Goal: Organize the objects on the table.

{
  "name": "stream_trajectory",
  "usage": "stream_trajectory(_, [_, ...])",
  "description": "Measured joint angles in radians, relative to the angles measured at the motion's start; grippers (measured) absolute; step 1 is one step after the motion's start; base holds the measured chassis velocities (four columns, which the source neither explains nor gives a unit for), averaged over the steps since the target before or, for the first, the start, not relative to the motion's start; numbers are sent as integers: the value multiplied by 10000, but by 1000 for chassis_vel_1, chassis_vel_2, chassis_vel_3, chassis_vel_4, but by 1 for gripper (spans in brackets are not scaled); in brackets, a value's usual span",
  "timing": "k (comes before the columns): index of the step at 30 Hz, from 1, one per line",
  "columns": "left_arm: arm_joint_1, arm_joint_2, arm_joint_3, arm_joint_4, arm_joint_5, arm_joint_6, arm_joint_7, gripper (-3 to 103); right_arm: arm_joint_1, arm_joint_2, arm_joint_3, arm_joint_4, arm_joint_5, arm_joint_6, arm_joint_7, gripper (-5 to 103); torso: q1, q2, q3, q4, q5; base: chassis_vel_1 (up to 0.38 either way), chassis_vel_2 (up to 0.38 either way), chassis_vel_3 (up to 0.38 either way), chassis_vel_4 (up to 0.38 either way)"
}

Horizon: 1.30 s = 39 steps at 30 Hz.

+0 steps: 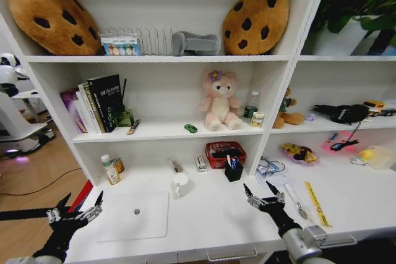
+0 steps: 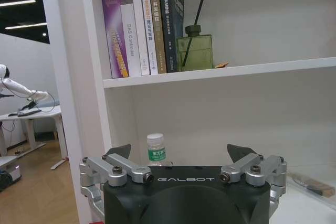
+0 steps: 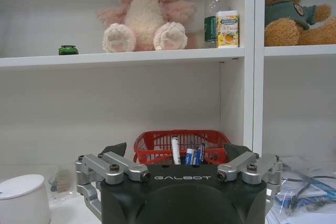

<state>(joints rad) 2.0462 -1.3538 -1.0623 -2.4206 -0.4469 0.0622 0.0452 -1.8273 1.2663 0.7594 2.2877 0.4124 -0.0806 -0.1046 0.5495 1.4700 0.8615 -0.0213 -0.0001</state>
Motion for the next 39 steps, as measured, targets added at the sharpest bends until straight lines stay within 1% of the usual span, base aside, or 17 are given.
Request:
stream_trajectory(6, [1,0,0,-1,0,0,0,100,0,0,0,0,0,0,0,100,1,-1,1,1,4,33,37,-32,-25])
stream_trajectory(12, [0,0,-2,0,0,0,-5,100,0,1,-2,0,0,0,-3,100,0,2,-1,0,-2,152,140,-166,-143])
stream_trajectory(14, [0,1,-3,0,0,0,-5,100,-1,2,-3,0,0,0,-3,100,0,3,-1,-4,-6,117,130,-126,-159])
stream_trajectory(16, [0,2,-4,0,0,0,-7,100,-1,2,-4,0,0,0,-4,100,0,2,-1,3,-3,85,108,-54,-66])
stream_trajectory(19, [0,2,-4,0,0,0,-7,100,0,2,-3,0,0,0,-4,100,0,2,-1,0,1,17,29,-5,-7])
stream_trajectory(22, [1,0,-2,-1,1,0,-7,100,0,0,-1,0,0,0,-4,100,2,1,1,1,5,-41,-50,27,51])
stream_trajectory(29, [0,0,-1,0,0,0,-4,100,1,-1,0,-1,0,0,-3,100,3,0,1,-1,2,8,-96,-13,92])
stream_trajectory(32, [0,0,-1,0,0,0,-5,100,1,-1,0,0,0,0,-3,100,2,0,1,3,1,162,-118,-121,156])
stream_trajectory(38, [0,0,-1,-1,1,0,0,100,0,-1,1,0,0,0,-2,100,0,1,0,-2,2,211,-164,-218,191])
stream_trajectory(39, [0,0,-1,0,0,0,0,100,0,-1,0,0,0,0,-2,100,-1,1,-1,-1,-4,243,-236,-243,230])
